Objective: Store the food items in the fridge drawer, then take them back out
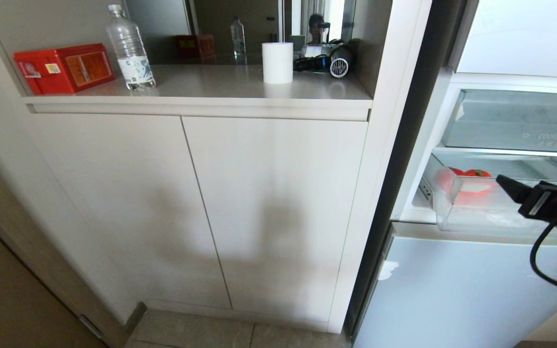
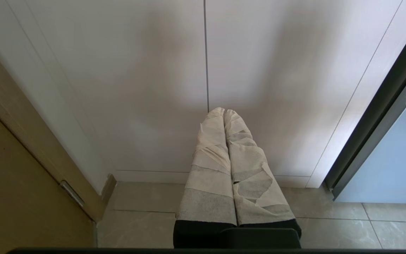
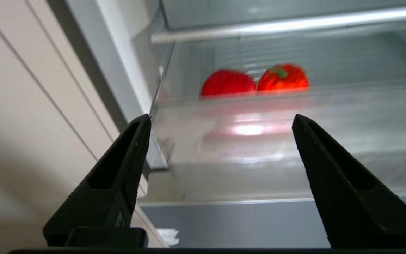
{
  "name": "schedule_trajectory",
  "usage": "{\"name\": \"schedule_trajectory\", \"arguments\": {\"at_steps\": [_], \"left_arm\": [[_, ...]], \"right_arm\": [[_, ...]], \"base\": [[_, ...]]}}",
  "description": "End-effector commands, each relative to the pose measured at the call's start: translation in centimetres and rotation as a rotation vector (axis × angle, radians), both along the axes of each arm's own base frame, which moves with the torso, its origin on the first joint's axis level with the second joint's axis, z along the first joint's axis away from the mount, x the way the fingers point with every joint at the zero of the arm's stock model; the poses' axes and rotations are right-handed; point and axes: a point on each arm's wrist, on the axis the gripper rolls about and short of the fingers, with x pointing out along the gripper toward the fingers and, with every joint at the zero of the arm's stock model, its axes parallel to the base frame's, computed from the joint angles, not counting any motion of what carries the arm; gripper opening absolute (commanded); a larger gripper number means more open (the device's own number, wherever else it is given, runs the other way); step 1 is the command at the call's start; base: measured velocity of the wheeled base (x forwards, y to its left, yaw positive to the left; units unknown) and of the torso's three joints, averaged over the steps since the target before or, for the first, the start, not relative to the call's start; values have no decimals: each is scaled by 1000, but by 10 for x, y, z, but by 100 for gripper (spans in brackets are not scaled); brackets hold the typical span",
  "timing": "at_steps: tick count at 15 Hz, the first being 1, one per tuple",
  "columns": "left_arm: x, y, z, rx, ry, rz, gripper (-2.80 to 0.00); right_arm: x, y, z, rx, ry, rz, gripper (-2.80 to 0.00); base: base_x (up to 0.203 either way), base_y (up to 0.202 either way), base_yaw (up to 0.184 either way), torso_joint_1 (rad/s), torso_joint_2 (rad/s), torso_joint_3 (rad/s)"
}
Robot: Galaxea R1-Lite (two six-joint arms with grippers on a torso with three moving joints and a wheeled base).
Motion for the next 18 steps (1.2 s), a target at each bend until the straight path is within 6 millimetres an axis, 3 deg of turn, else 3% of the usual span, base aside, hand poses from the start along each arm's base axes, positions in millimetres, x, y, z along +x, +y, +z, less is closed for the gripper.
{"name": "schedule_trajectory", "arguments": {"at_steps": [1,4,9,18], "left_arm": [[0,0,0,1,0,1,-280],[0,0,0,1,0,1,-280],[0,0,0,1,-1,1,-280],[0,0,0,1,0,1,-280]], "right_arm": [[-3,-24,32,17,53,-25,0],[10,-66,68,46,130,4,0],[68,-140,42,54,302,-26,0],[106,-166,18,25,379,2,0]], "base": [[0,0,0,0,0,0],[0,0,0,0,0,0],[0,0,0,0,0,0],[0,0,0,0,0,0]]}}
